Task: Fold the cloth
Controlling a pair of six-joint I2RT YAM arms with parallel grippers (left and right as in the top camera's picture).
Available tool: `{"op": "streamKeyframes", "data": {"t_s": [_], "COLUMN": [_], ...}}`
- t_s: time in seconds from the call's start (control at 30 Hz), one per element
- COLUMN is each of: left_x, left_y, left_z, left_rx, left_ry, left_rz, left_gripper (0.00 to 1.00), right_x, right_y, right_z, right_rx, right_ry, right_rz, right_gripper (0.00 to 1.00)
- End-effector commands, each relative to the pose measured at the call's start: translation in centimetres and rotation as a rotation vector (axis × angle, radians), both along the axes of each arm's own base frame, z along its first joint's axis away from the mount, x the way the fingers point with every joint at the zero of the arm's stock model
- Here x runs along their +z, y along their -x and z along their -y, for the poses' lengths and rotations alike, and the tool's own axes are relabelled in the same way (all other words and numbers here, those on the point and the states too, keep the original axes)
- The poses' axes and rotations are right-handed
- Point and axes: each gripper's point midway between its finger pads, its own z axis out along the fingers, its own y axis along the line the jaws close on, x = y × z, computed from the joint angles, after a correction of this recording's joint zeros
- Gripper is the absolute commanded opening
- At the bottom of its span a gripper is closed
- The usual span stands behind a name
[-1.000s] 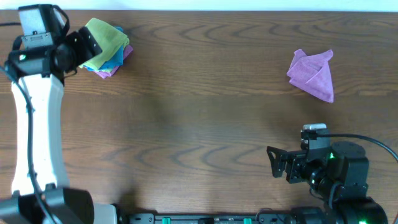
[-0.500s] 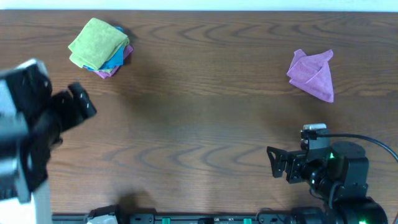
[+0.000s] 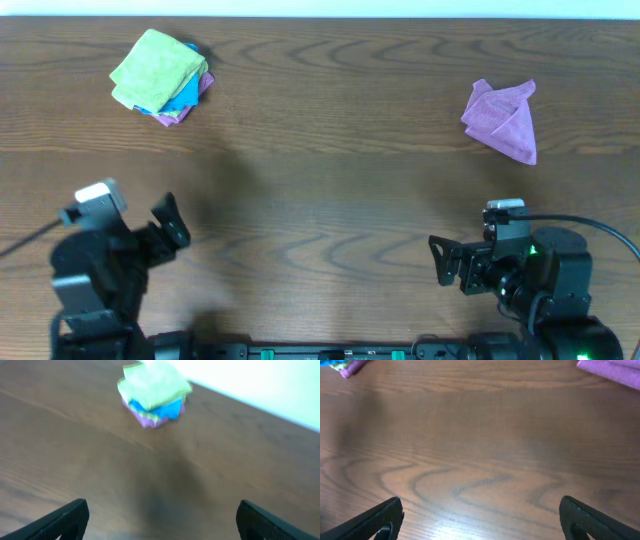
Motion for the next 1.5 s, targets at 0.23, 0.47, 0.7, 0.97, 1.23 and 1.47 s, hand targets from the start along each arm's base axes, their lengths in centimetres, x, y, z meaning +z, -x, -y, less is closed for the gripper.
{"op": "streamKeyframes", "data": {"t_s": [0.23, 0.47, 0.7, 0.97, 1.23, 1.47], "left_x": [-8.6, -11.9, -14.2, -15.7, -16.8, -16.8], "left_y": [1.6, 2.3, 3.9, 5.1, 6.0, 6.0], "left_z": [1.3, 1.7, 2.1, 2.0, 2.1, 2.1], "left_rx": [-0.066, -0.116, -0.189, -0.203, -0.252, -0.252], "left_ry": [-0.021, -0.071, -0.148, -0.162, -0.211, -0.211], "left_rz": [0.000, -0.007, -0.084, -0.150, -0.212, -0.212], "left_gripper": [0.95, 0.95, 0.95, 0.95, 0.95, 0.95], "right_x": [-0.1, -0.1, -0.1, -0.1, -0.1, -0.1], "right_y": [0.0, 0.0, 0.0, 0.0, 0.0, 0.0], "right_z": [0.2, 0.2, 0.2, 0.2, 0.2, 0.2], "right_rx": [-0.018, -0.018, -0.018, -0.018, -0.018, -0.018], "right_ry": [-0.005, -0.005, -0.005, -0.005, -0.005, -0.005], "right_rz": [-0.004, -0.003, -0.004, -0.003, -0.004, -0.003], "right_gripper": [0.99, 0.99, 0.99, 0.99, 0.99, 0.99]}}
